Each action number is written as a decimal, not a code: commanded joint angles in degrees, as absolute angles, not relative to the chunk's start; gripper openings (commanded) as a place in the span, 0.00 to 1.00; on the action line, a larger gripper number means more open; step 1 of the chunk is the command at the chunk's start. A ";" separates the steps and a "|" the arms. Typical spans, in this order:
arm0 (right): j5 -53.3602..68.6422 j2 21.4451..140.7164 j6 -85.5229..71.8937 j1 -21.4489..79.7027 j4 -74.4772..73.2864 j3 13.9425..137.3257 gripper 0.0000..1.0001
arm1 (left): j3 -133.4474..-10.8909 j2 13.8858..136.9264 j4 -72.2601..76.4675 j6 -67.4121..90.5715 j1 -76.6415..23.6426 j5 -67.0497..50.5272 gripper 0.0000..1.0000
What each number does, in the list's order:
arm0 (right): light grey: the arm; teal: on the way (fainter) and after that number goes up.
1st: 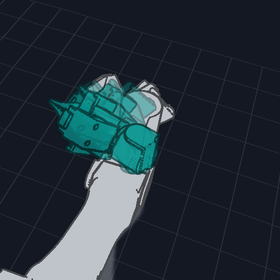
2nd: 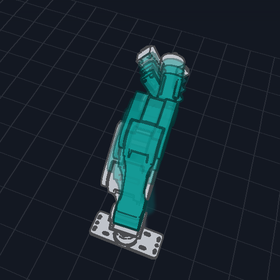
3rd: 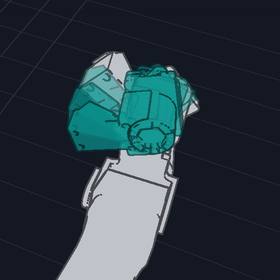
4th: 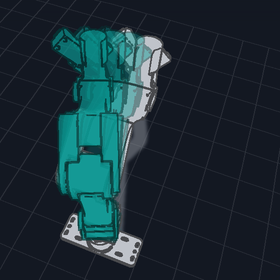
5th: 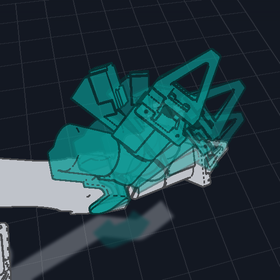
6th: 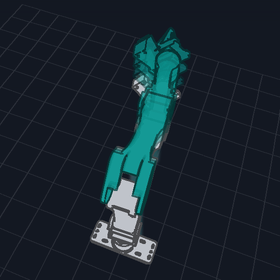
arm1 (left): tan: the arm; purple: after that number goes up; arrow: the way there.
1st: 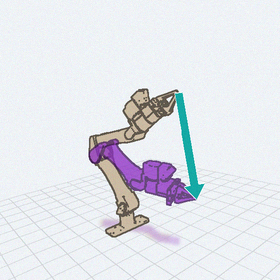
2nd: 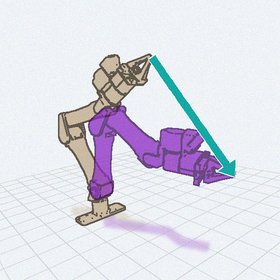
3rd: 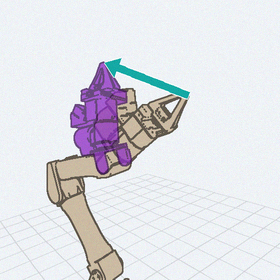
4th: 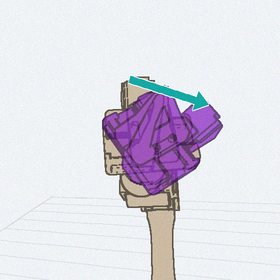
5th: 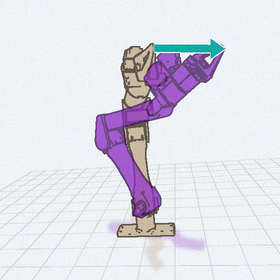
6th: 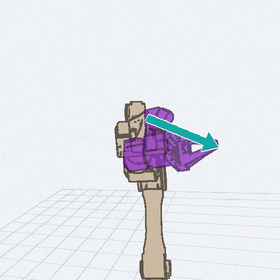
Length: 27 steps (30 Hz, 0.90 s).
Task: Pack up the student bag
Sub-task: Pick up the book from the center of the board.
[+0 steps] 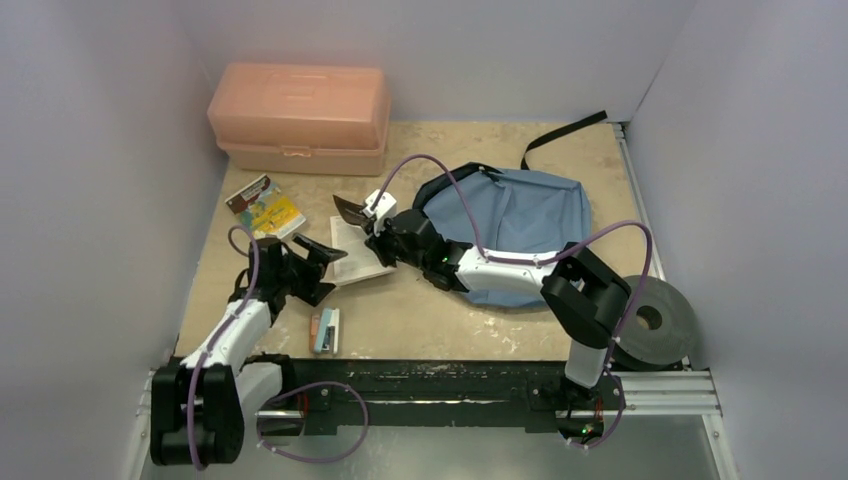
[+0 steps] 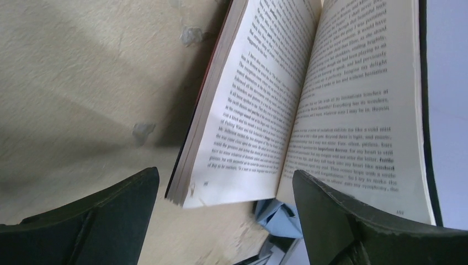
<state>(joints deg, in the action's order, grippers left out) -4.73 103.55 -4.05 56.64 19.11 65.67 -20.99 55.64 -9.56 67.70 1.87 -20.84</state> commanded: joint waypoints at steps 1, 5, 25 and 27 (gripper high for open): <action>-2.37 101.43 -6.04 56.08 21.09 68.81 0.00 | -19.24 64.18 9.81 76.02 2.20 -25.18 0.91; -1.73 101.66 -6.24 55.94 21.01 69.15 0.00 | -19.11 70.07 18.77 80.45 2.20 -27.32 0.91; 6.52 106.38 -4.53 53.96 22.06 69.20 0.00 | -12.42 90.30 70.83 95.67 2.21 -25.37 1.00; 6.76 107.04 -4.66 53.96 22.06 69.41 0.00 | -10.63 95.61 80.79 98.46 2.24 -24.16 1.00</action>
